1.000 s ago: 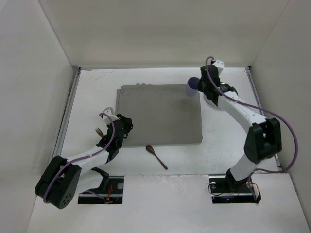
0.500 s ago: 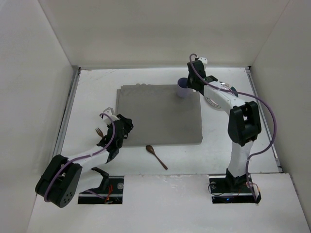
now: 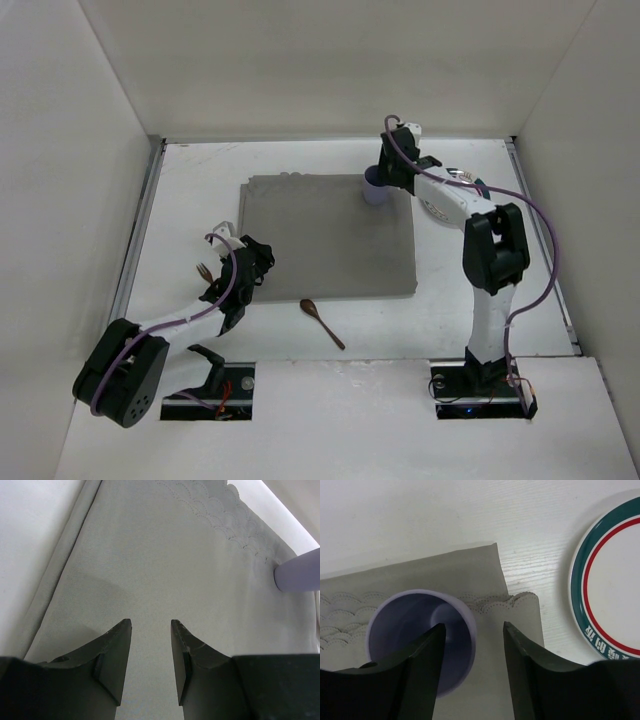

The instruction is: Set the dinner table for one person

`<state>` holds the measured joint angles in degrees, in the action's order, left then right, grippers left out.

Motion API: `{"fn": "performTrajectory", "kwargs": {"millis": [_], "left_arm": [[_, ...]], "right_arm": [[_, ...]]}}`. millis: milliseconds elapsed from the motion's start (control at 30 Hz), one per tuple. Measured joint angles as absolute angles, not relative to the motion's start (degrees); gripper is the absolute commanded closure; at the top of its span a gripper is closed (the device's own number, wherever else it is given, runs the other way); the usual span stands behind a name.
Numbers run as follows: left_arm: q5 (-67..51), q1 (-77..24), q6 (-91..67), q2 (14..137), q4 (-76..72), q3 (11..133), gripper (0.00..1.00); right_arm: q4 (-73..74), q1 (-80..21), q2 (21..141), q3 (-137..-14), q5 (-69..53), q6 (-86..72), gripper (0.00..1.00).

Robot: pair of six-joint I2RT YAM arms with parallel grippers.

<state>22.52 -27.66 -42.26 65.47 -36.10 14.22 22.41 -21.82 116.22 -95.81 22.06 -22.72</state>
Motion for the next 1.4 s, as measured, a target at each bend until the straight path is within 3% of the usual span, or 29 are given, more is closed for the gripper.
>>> {"fn": "performTrajectory", "kwargs": {"millis": [167, 333, 500, 567, 867, 1200, 1400], "left_arm": [[22.50, -27.68, -42.26, 65.52, -36.10, 14.22, 0.65], [22.50, -27.68, -42.26, 65.49, -36.10, 14.22, 0.65], [22.46, -28.01, -42.28, 65.52, -36.10, 14.22, 0.65], [22.35, -28.05, -42.28, 65.52, -36.10, 14.22, 0.64], [21.85, -28.16, -42.30, 65.52, -36.10, 14.22, 0.64], [20.97, -28.53, -42.37, 66.22, -36.23, 14.22, 0.65], [20.51, -28.53, -42.46, 66.65, -36.77, 14.22, 0.65]], "right_arm": [[22.33, -21.82, 111.48, -92.60, 21.63, -22.74, 0.34], [18.61, -21.43, 98.04, -84.31, 19.90, -24.16, 0.34], [8.71, -16.03, 83.24, -69.30, 18.06, -30.22, 0.66], [4.03, -10.87, 80.97, -62.70, 17.65, -34.65, 0.70], [-6.00, 7.46, 87.50, -40.58, 14.04, -51.75, 0.56], [-14.57, 9.72, 91.64, -39.81, 9.89, -56.55, 0.56], [-15.27, 9.72, 95.92, -42.72, 8.95, -57.82, 0.63]]}}
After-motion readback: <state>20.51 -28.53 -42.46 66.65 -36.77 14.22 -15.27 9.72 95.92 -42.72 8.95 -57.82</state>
